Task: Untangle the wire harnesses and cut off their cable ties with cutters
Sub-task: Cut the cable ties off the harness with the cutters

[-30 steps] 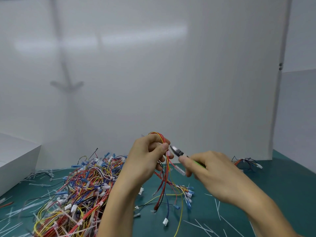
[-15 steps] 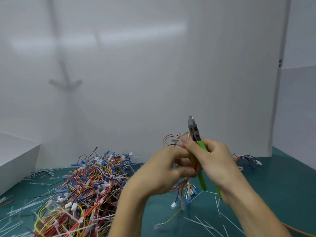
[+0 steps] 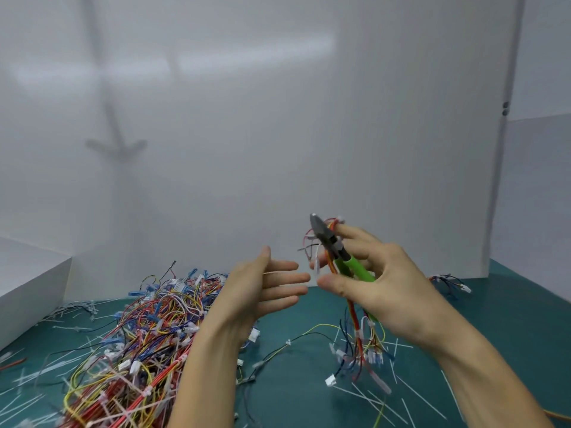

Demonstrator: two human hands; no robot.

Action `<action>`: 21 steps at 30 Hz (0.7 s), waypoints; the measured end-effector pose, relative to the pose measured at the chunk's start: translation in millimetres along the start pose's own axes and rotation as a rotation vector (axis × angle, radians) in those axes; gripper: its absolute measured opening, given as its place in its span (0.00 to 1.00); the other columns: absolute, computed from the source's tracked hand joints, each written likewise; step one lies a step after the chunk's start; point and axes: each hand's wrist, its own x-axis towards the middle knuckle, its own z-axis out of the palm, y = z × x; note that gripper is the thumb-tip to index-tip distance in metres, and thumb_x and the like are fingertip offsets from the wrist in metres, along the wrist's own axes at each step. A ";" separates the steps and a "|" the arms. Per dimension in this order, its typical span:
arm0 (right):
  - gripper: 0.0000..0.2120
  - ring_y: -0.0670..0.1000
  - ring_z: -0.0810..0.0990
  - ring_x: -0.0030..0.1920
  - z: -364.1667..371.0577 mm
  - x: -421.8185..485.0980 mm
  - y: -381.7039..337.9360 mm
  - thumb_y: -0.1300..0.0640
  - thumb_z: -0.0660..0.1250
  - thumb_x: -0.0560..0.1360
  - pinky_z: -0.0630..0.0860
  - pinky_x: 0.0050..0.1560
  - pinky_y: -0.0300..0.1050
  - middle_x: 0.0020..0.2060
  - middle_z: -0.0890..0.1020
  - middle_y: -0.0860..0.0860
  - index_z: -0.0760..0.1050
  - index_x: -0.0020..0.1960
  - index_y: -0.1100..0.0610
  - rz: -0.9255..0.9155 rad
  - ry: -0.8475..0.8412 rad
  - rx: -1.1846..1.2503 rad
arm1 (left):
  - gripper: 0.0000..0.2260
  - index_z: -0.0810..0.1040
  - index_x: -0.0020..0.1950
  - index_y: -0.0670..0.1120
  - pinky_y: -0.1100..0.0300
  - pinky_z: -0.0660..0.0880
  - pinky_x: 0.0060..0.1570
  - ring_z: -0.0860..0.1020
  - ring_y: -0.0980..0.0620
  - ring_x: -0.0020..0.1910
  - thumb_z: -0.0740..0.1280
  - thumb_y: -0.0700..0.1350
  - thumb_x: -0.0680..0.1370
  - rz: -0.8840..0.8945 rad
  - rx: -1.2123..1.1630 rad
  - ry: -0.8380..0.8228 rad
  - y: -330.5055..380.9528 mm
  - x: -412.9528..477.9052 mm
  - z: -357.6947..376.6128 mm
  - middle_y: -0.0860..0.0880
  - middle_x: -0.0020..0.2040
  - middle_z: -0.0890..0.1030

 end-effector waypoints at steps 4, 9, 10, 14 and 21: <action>0.08 0.34 0.70 0.67 1.7 -2.6 -2.8 0.60 0.75 0.73 0.69 0.68 0.37 0.66 0.74 0.33 0.84 0.48 0.48 0.034 -0.261 -0.106 | 0.36 0.81 0.50 0.38 0.58 0.81 0.32 0.85 0.46 0.34 0.49 0.68 0.80 -0.113 -0.093 -0.112 -3.4 9.0 5.7 0.40 0.39 0.85; 0.08 0.36 0.72 0.65 9.8 -3.4 0.3 0.57 0.75 0.72 0.69 0.66 0.38 0.64 0.69 0.25 0.84 0.49 0.48 0.081 -0.453 -0.259 | 0.23 0.81 0.47 0.39 0.57 0.80 0.31 0.82 0.47 0.31 0.62 0.59 0.79 -0.248 -0.311 -0.318 -6.0 8.9 16.8 0.42 0.35 0.83; 0.08 0.34 0.70 0.65 9.3 -3.5 1.1 0.56 0.75 0.72 0.68 0.65 0.34 0.64 0.68 0.25 0.84 0.50 0.47 0.081 -0.489 -0.296 | 0.19 0.81 0.44 0.39 0.58 0.80 0.32 0.82 0.47 0.31 0.66 0.56 0.77 -0.264 -0.332 -0.338 -6.6 7.3 17.9 0.43 0.35 0.82; 0.10 0.35 0.74 0.61 5.4 -4.1 4.7 0.44 0.74 0.72 0.70 0.66 0.42 0.60 0.75 0.32 0.83 0.51 0.46 0.127 -0.550 -0.357 | 0.09 0.83 0.45 0.37 0.60 0.81 0.37 0.82 0.51 0.34 0.69 0.40 0.69 -0.227 -0.452 -0.221 -12.9 13.2 15.0 0.44 0.37 0.83; 0.34 0.49 0.75 0.34 -4.8 -1.2 11.9 0.19 0.59 0.62 0.75 0.40 0.56 0.34 0.79 0.54 0.81 0.45 0.48 0.260 -0.069 -0.194 | 0.13 0.85 0.49 0.39 0.58 0.81 0.49 0.86 0.51 0.42 0.63 0.31 0.71 -0.100 -0.275 -0.179 -7.3 7.7 -0.9 0.45 0.51 0.86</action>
